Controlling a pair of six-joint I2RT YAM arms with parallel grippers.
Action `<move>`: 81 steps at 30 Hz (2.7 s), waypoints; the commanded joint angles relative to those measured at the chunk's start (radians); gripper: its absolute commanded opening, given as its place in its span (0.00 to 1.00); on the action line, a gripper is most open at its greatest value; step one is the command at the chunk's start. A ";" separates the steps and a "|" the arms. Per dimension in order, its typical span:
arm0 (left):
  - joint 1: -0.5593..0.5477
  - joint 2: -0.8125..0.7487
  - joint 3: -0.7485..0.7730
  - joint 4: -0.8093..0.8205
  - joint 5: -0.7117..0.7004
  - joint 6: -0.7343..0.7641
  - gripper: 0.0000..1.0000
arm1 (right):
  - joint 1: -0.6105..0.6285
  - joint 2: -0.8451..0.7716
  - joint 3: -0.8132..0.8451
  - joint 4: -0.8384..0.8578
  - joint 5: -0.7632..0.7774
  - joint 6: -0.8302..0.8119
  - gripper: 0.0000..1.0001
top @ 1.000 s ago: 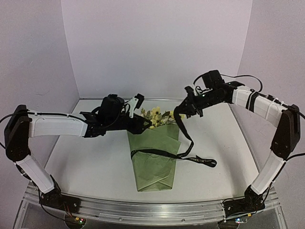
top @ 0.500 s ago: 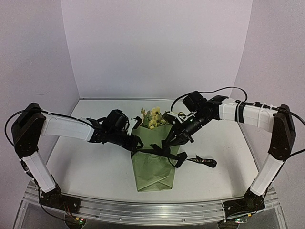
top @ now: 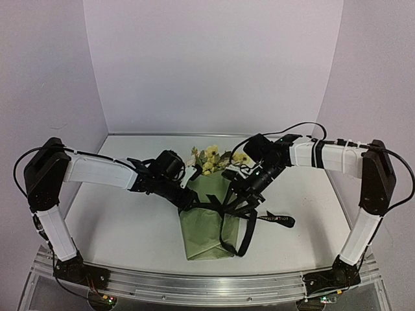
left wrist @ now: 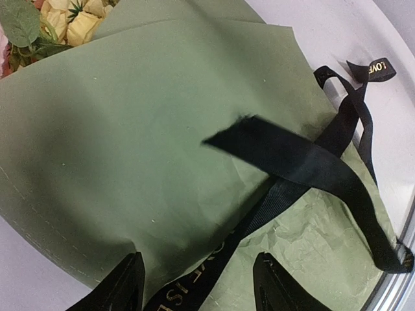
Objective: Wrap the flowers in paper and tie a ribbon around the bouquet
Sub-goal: Place the right side of the ribbon on the folded bouquet, then cross the ribbon over the folded bouquet.
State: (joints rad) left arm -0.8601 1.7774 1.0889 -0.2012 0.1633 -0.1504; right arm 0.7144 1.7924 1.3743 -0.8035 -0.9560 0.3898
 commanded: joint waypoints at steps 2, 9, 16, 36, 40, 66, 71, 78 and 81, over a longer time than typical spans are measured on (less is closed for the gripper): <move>-0.007 0.024 0.054 -0.037 -0.012 0.044 0.59 | 0.005 -0.035 0.040 -0.126 0.233 -0.076 0.52; -0.008 0.033 0.056 -0.035 -0.016 0.047 0.55 | 0.043 0.008 0.065 -0.155 0.387 -0.006 0.47; -0.008 0.039 0.060 -0.036 -0.014 0.047 0.54 | 0.122 0.007 0.023 -0.121 0.582 0.131 0.45; -0.008 0.035 0.040 -0.024 -0.005 0.043 0.48 | 0.198 0.113 -0.005 0.055 0.806 0.396 0.50; -0.008 0.036 0.041 -0.025 -0.005 0.046 0.47 | 0.201 0.144 0.003 0.055 0.819 0.407 0.52; -0.008 0.051 0.048 -0.029 -0.015 0.052 0.27 | 0.199 0.024 -0.089 0.052 0.832 0.402 0.03; -0.008 0.051 0.051 -0.024 -0.006 0.049 0.18 | 0.199 -0.034 -0.098 0.026 0.835 0.379 0.00; -0.008 0.048 0.055 -0.016 0.003 0.046 0.06 | 0.194 -0.115 -0.058 -0.040 0.804 0.331 0.00; -0.008 0.044 0.055 -0.012 0.007 0.046 0.02 | 0.180 -0.150 -0.010 -0.069 0.748 0.320 0.00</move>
State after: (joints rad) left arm -0.8658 1.8214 1.1004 -0.2359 0.1586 -0.1054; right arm 0.9073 1.7150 1.2886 -0.8145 -0.1606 0.7458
